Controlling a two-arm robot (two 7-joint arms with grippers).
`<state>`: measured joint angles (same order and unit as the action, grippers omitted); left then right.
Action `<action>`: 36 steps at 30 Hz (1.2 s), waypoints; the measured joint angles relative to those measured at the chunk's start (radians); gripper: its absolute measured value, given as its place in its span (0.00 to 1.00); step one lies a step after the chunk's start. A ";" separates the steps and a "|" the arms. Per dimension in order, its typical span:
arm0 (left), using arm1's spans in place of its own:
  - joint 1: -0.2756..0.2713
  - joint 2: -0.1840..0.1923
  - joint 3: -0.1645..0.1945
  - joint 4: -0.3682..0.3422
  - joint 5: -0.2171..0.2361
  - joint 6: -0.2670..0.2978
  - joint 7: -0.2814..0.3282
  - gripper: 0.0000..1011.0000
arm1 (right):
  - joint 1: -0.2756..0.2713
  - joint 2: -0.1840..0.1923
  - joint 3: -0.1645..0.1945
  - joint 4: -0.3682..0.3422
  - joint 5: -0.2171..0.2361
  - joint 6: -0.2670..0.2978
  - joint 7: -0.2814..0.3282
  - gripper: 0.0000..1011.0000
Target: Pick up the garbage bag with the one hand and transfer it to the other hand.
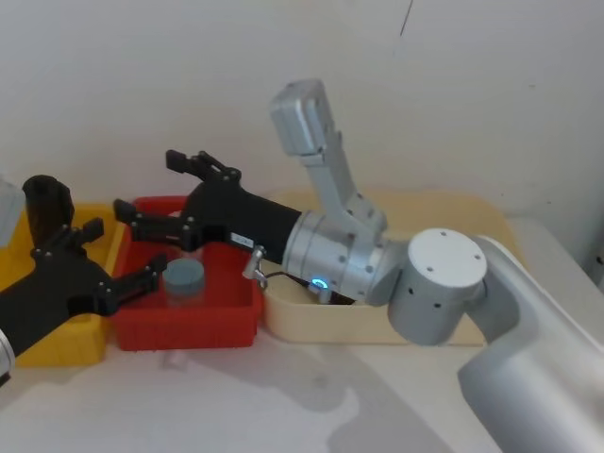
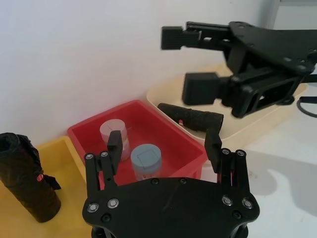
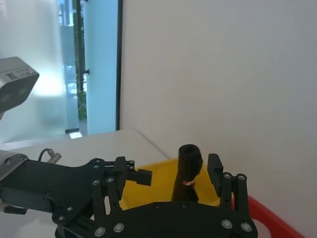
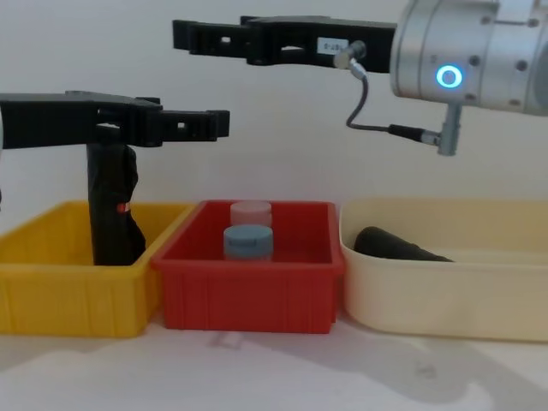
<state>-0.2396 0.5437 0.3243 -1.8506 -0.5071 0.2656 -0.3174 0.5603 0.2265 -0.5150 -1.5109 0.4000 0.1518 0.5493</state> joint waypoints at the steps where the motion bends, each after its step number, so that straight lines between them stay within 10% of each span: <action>1: 0.000 0.000 0.000 0.000 0.000 0.000 0.000 0.99 | 0.010 -0.003 -0.007 0.009 0.001 0.007 0.003 0.99; 15: 0.043 0.010 -0.021 -0.039 -0.011 0.048 0.034 0.99 | 0.069 -0.051 -0.027 0.067 0.016 0.052 -0.027 0.99; 36: 0.254 0.035 -0.128 -0.188 -0.019 0.152 0.183 0.99 | 0.130 -0.078 -0.077 0.126 -0.013 0.074 -0.077 0.99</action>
<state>0.0147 0.5791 0.1965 -2.0385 -0.5260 0.4177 -0.1340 0.6901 0.1481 -0.5920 -1.3853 0.3871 0.2261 0.4723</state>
